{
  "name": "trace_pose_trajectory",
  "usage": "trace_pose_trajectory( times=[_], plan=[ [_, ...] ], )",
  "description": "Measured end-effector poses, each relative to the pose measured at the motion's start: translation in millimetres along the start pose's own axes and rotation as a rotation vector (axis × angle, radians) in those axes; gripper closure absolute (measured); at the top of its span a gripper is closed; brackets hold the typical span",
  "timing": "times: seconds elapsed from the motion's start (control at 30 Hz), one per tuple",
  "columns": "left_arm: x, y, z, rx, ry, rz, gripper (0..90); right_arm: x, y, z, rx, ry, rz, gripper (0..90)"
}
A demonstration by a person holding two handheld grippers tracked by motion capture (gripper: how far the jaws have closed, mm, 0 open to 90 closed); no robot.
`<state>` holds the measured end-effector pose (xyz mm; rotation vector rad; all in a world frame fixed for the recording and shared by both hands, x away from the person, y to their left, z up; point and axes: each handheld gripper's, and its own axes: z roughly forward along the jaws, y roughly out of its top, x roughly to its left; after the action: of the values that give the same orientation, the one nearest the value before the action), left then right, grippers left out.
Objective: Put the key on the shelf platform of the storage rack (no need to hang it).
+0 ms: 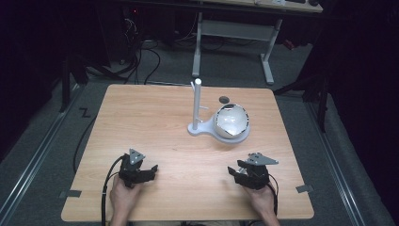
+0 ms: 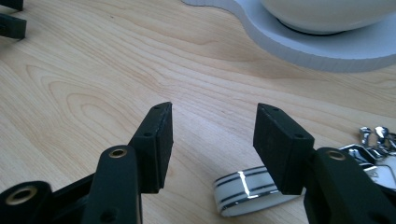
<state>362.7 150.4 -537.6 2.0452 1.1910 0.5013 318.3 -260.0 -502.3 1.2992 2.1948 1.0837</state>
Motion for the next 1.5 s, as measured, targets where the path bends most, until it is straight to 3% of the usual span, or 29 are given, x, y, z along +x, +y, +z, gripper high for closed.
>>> trace_pose_trajectory(
  times=[0.87,1.5],
  plan=[
    [0.0,0.0,0.0,0.001,0.000,0.000,21.2,-34.7,-10.7,-29.9,-0.022,-0.119,0.052,47.6],
    [0.0,0.0,0.0,0.000,0.000,0.000,21.2,-56.1,-24.4,-29.8,0.022,-0.175,0.097,46.1]
  ],
)
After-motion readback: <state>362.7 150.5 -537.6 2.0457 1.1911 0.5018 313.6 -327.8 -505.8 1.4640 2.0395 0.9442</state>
